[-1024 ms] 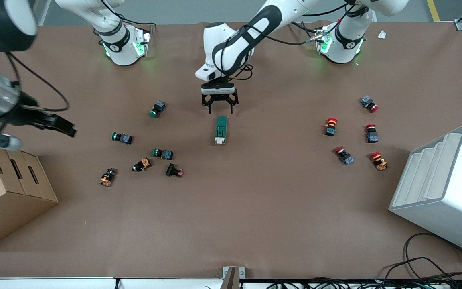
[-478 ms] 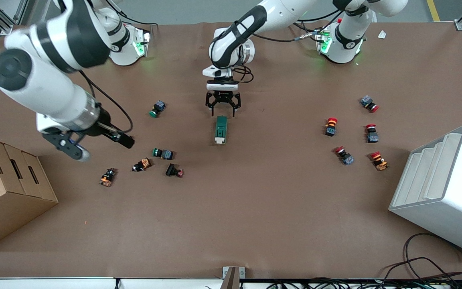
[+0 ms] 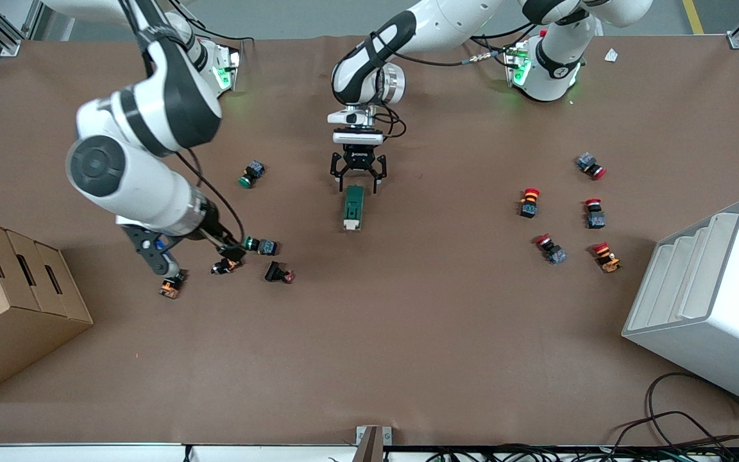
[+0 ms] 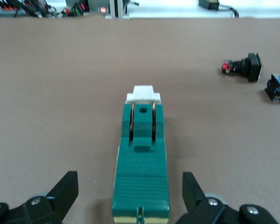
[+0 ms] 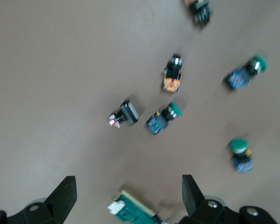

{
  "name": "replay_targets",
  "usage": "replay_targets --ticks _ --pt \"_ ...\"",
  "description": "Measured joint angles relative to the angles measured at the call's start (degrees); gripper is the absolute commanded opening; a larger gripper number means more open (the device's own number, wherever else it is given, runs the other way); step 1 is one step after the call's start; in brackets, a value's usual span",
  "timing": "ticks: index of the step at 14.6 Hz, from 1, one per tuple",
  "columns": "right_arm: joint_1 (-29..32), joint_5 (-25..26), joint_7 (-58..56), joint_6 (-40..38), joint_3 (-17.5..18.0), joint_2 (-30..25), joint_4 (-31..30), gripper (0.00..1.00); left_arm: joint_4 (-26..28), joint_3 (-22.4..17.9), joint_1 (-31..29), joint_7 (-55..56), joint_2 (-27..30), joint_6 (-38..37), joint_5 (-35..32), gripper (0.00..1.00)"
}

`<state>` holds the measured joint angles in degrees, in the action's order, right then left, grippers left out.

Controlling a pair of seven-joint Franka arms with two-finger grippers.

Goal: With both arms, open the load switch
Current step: 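Reach the right gripper toward the white lever while the left gripper holds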

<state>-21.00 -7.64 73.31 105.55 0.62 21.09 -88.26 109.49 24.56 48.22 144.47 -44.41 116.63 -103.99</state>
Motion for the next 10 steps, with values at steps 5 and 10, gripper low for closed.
replay_targets --ticks 5,10 --pt "-2.6 -1.6 11.7 1.3 0.0 4.7 0.2 1.00 -1.9 0.0 1.3 1.8 -2.4 -3.5 -2.7 1.00" --pt "-3.1 -3.6 21.9 1.5 0.0 11.1 4.6 1.00 -3.3 -0.1 2.3 1.8 -4.8 -6.7 -3.6 1.00"
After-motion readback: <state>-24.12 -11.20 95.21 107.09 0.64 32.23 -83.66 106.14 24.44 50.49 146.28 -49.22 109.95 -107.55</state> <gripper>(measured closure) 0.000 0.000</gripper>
